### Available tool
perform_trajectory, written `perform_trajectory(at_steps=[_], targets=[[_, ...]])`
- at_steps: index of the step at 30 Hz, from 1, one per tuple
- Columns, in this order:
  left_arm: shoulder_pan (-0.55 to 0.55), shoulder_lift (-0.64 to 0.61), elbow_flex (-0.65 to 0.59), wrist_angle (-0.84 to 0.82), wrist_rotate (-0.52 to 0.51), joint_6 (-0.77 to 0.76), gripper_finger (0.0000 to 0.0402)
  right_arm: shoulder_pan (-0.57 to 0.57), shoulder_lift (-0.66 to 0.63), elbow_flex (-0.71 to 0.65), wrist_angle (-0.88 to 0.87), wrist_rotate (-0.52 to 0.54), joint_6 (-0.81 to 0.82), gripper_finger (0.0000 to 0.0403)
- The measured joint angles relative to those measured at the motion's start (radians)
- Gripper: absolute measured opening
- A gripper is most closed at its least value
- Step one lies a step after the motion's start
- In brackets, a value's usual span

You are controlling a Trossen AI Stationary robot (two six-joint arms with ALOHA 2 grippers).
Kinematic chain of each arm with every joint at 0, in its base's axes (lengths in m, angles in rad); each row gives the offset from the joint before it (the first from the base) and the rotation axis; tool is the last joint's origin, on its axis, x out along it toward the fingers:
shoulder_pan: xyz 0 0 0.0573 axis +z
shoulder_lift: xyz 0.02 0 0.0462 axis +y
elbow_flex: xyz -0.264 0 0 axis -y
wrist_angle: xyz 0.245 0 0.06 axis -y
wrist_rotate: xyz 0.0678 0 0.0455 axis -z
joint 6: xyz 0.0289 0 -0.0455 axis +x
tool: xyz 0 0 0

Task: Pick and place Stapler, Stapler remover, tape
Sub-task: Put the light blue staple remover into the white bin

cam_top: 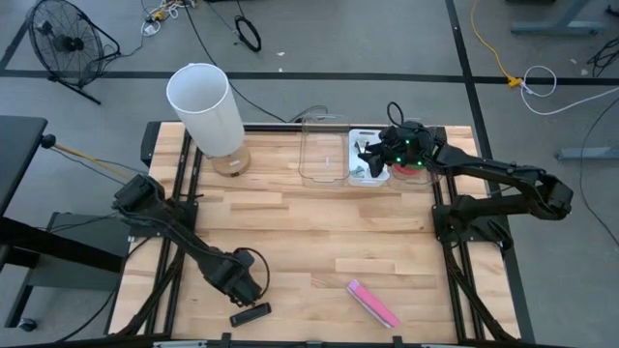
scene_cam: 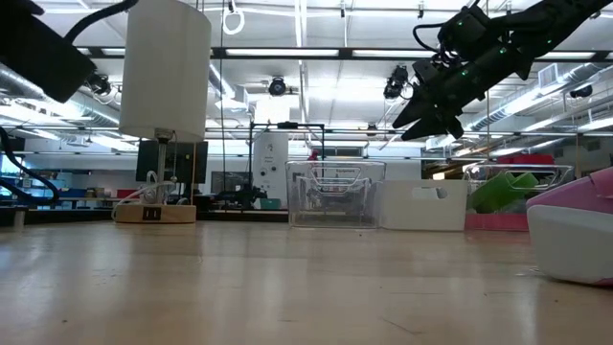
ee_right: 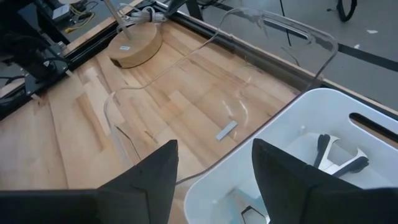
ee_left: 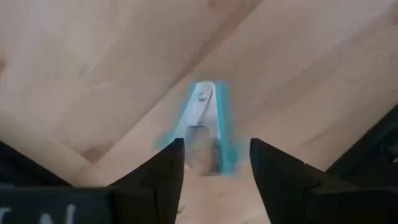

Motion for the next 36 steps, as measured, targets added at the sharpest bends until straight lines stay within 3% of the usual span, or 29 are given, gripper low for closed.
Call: perform_trajectory(at_steps=[6, 14, 20, 36], targets=[[-0.004, 0.031, 0.0, -0.002, 0.012, 0.002, 0.0212, 0.0, 0.0, 0.0, 0.0, 0.0, -0.004, 0.0206], [-0.001, 0.034, 0.0, -0.05, 0.012, 0.081, 0.0213, 0.0, 0.0, 0.0, 0.0, 0.0, -0.006, 0.0206], [0.006, 0.034, 0.0, -0.139, 0.013, 0.013, 0.0213, 0.0, 0.0, 0.0, 0.0, 0.014, -0.005, 0.0206], [0.009, 0.034, 0.0, -0.066, -0.038, -0.116, 0.0198, 0.012, 0.0, 0.0, -0.001, 0.027, -0.004, 0.0206]])
